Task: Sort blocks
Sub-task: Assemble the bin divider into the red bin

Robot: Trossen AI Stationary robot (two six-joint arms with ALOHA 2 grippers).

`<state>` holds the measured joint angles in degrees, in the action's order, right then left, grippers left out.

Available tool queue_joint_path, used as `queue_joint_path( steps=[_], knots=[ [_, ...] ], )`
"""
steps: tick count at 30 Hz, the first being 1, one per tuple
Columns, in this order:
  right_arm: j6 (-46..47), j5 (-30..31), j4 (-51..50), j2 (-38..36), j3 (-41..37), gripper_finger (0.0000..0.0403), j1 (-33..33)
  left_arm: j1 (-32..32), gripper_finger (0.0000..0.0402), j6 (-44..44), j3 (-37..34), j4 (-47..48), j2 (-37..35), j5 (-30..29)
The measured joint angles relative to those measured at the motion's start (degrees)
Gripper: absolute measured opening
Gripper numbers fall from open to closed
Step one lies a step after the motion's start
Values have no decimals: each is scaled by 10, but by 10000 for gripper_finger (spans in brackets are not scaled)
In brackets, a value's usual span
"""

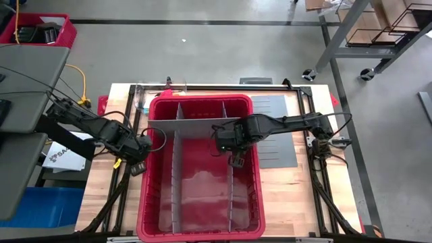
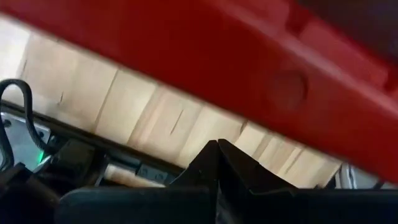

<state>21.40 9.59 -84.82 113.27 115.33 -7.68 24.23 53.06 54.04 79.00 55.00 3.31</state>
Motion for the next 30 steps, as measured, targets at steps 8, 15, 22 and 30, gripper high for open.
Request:
queue_joint_path(
  steps=[8, 15, 22, 30],
  knots=[
    [-29, 38, 22, 32, 0, 0, 2, 0, 0, 7, 0, -28, -1, -17],
    [-37, 24, 113, 37, 0, 0, -3, 0, 0, 4, 0, -29, -1, -29],
    [-34, 20, 79, 36, 5, 0, -5, 0, 0, 3, 0, -30, -1, -31],
    [-53, 10, 6, 13, 102, 0, -6, 0, 0, -2, 0, -30, -1, -30]
  ],
)
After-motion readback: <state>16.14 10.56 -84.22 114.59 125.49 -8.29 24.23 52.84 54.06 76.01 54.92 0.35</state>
